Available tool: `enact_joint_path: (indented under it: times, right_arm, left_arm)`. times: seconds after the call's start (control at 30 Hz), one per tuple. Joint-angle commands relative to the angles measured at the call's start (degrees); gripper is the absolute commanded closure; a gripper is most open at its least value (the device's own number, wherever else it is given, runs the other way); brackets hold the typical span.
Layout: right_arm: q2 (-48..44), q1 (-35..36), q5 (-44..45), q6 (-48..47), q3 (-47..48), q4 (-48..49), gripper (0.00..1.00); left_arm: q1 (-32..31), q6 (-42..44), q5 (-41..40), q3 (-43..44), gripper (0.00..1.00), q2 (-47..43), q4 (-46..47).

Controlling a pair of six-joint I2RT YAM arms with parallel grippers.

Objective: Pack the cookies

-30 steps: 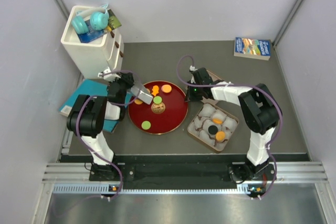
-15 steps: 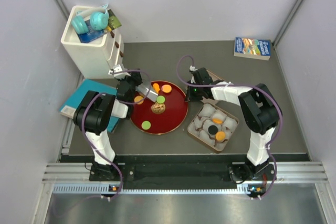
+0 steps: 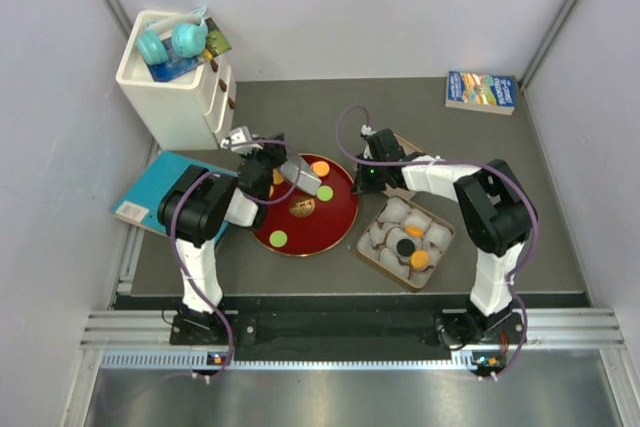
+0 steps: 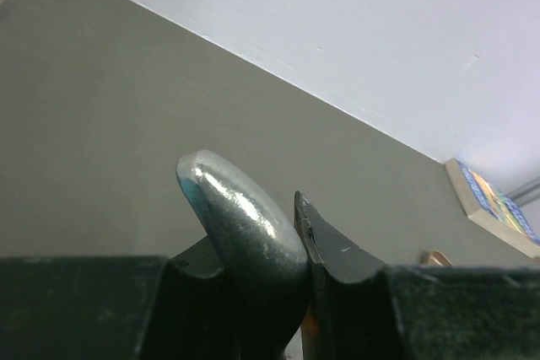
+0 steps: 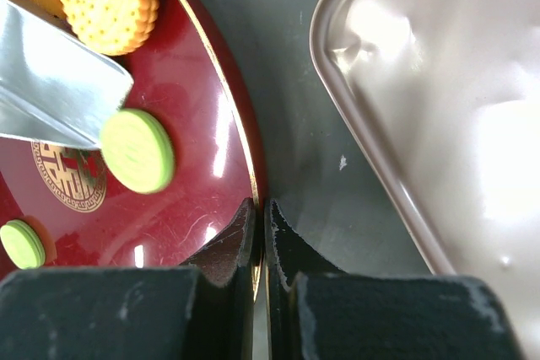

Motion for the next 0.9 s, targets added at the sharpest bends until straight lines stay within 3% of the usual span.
enact_joint_path:
  times: [0.0,0.4,0.8,0.87]
  right_arm:
    - [0.21,0.31,-2.06,0.47,2.08,0.64,1.00]
    - [-0.23,0.31,-2.86,0.91,2.08,0.73,1.00]
    - [-0.75,0.31,-3.47,1.08,2.69,0.21,1.00]
    - [-1.28,0.31,-3.21,0.99,3.22,-0.14,0.87]
  left_arm:
    - [-4.82,2.23,2.26,-0.03,1.00,3.97,13.08]
    - [-13.00,0.03,1.82,1.29,1.00,7.22,12.20]
    - [-14.59,-9.81,-1.69,-1.70,1.00,8.46,15.63]
    - [-14.50,-9.38,-1.69,-1.96,1.00,7.58,15.54]
